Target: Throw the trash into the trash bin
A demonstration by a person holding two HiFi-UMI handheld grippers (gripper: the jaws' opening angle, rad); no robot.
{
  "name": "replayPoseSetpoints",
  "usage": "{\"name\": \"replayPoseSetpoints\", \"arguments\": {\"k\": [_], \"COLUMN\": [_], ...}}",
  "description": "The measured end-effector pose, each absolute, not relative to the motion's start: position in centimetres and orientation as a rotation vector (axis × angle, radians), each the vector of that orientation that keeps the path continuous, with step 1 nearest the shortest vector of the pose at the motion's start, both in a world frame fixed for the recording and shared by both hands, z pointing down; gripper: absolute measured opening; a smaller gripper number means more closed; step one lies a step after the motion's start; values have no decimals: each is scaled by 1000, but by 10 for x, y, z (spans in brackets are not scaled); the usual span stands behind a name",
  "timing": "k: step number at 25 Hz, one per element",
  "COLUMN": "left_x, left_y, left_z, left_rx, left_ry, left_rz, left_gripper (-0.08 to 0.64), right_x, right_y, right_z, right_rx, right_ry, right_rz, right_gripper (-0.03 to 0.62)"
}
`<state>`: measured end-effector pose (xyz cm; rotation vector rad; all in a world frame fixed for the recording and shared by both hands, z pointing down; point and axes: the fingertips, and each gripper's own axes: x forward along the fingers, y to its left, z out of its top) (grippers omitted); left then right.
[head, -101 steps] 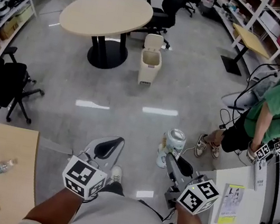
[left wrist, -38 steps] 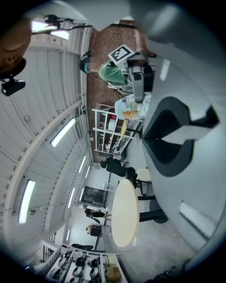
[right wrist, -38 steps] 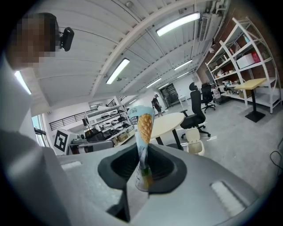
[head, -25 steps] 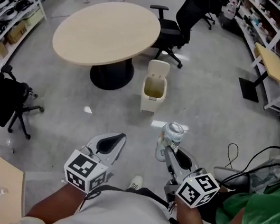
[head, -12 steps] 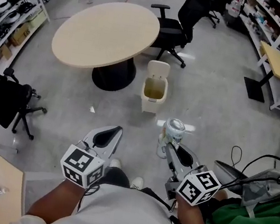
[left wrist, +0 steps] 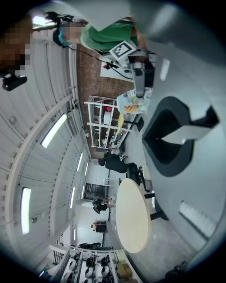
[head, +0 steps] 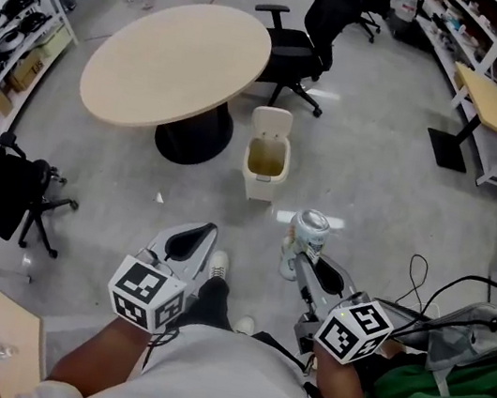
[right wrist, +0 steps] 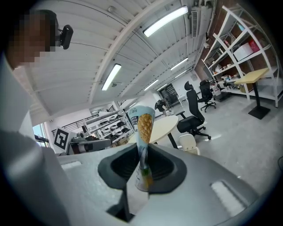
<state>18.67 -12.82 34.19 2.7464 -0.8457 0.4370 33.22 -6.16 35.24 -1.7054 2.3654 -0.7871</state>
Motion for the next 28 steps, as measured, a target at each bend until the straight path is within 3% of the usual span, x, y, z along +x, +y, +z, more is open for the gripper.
{"name": "replayPoseSetpoints", "arguments": {"k": [28], "left_x": [205], "left_y": [-238], "left_z": [355], "left_rx": [2746], "left_ry": [-729], "left_rz": [475], "left_gripper": [9], "right_x": [348], "right_y": [-162], "right_z": [363], "right_rx": [-1813], "right_ry": [2301], "right_rz": [-848], "right_gripper": [60]}}
